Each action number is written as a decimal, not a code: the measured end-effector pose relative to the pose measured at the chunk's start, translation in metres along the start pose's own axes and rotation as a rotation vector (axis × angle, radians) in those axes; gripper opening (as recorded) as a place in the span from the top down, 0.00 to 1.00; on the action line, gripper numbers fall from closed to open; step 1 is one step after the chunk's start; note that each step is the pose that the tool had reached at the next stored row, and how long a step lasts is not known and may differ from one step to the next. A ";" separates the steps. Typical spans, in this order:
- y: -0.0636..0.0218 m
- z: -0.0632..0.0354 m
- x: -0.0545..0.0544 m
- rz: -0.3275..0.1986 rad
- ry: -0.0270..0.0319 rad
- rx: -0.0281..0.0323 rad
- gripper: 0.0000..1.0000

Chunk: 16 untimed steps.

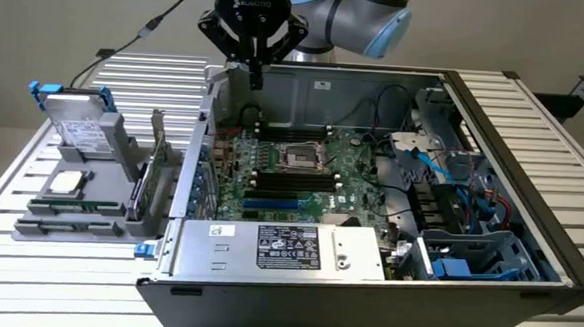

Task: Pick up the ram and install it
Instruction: 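Reach for the ram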

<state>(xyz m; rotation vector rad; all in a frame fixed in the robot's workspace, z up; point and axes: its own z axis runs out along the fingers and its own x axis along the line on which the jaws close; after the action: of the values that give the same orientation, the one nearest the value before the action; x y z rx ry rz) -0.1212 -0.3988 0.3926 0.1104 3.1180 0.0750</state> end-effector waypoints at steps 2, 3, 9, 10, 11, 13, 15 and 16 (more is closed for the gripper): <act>0.0000 0.0000 0.000 0.000 0.0000 0.0000 0.90; 0.0000 0.0000 0.000 0.000 0.0000 0.0000 0.90; -0.0003 -0.0002 0.003 0.000 0.0000 0.0002 0.90; -0.0008 -0.0003 0.007 0.000 0.0001 0.0003 0.90; -0.0018 -0.0003 0.012 0.000 0.0000 0.0000 0.90; -0.0040 -0.0001 0.021 0.000 0.0000 0.0000 0.90; -0.0059 0.0005 0.030 0.000 0.0000 0.0001 0.90; -0.0067 0.0009 0.035 0.000 -0.0001 0.0000 0.90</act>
<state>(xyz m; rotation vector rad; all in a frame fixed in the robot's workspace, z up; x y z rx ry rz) -0.1561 -0.4029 0.3907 0.1105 3.1180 0.0750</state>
